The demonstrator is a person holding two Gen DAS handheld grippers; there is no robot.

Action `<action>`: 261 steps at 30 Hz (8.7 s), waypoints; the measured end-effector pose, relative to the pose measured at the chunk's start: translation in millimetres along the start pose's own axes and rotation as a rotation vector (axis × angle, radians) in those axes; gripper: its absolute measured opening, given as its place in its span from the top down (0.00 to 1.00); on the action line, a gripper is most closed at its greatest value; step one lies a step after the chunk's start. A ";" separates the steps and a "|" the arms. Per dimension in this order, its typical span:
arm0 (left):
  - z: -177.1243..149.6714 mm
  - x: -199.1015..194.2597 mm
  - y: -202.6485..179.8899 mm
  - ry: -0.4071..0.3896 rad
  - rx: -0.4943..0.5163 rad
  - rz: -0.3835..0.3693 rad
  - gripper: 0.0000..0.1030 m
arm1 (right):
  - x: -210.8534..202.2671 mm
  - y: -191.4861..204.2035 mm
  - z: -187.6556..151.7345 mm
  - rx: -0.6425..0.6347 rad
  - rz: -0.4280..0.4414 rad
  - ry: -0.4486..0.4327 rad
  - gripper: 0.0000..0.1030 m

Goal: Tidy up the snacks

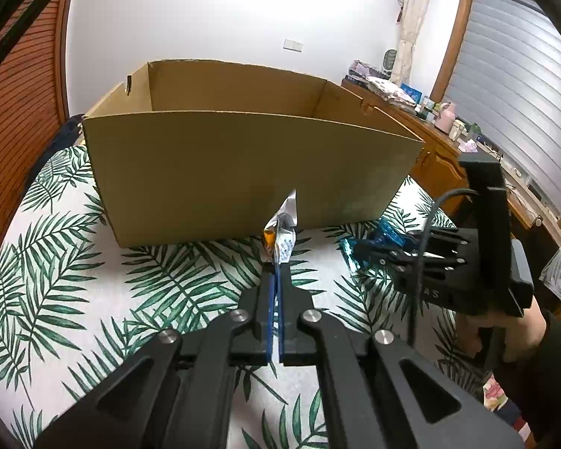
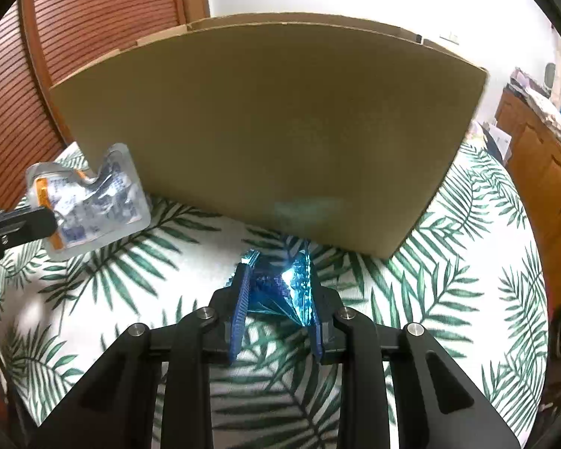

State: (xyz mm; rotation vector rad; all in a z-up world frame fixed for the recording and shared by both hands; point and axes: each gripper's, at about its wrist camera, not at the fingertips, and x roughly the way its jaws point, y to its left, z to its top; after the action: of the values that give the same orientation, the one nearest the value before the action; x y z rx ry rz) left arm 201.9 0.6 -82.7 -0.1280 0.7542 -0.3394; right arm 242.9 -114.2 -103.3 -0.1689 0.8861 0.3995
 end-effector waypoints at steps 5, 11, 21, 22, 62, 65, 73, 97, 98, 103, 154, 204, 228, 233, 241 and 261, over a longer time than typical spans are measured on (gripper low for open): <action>-2.7 -7.2 -3.2 -0.014 0.015 0.017 1.00 | -18.5 -1.9 -16.6 0.033 0.011 -0.017 0.75; -2.8 -18.7 -13.1 -0.035 0.032 0.033 1.00 | -36.7 -1.3 -31.5 0.056 0.016 -0.036 0.75; 2.5 -45.5 -23.6 -0.079 0.058 0.052 1.00 | -56.4 4.9 -31.5 0.072 0.013 -0.062 0.75; 3.3 -48.3 -23.9 -0.084 0.059 0.052 1.00 | -59.0 5.4 -29.5 0.072 0.014 -0.066 0.75; 103.0 -77.8 -37.8 -0.239 0.127 0.014 1.00 | -154.6 16.1 60.1 0.015 0.024 -0.300 0.75; 113.0 -70.1 -36.0 -0.239 0.135 0.019 1.00 | -153.6 14.9 71.3 0.011 0.027 -0.311 0.75; 129.0 -19.9 -9.7 -0.187 0.118 0.045 1.00 | -131.2 20.7 103.7 -0.044 0.009 -0.297 0.75; 133.5 65.2 24.6 -0.074 0.074 0.060 1.00 | -34.2 14.2 150.7 -0.035 0.047 -0.206 0.75; 133.7 65.9 24.1 -0.071 0.076 0.061 1.00 | -30.7 12.6 151.3 -0.030 0.049 -0.200 0.75; 134.8 67.6 29.5 -0.052 0.070 0.063 1.00 | -18.5 7.8 154.5 -0.016 0.050 -0.169 0.75; 111.8 -28.7 4.8 -0.223 0.092 0.228 0.00 | -109.8 21.3 104.8 0.045 -0.060 -0.322 0.00; -46.8 -223.6 -84.9 -0.369 0.090 0.269 0.00 | -297.2 90.3 -62.6 0.100 -0.158 -0.538 0.00; -50.5 -230.5 -89.1 -0.375 0.082 0.265 0.00 | -302.7 84.3 -74.5 0.125 -0.181 -0.536 0.00; -50.9 -229.9 -89.7 -0.373 0.082 0.267 0.00 | -304.6 84.1 -74.9 0.128 -0.179 -0.539 0.00; -52.4 -229.1 -88.1 -0.373 0.078 0.266 0.00 | -305.0 84.5 -75.2 0.127 -0.184 -0.539 0.00; -53.4 -229.4 -86.6 -0.374 0.078 0.265 0.00 | -305.9 83.7 -77.0 0.129 -0.183 -0.537 0.00</action>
State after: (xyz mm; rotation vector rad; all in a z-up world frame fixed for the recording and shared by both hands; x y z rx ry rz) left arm -12.4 -0.7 47.8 -0.0150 0.3795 -0.0869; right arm -19.2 -143.5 89.0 -0.0190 0.3605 0.1985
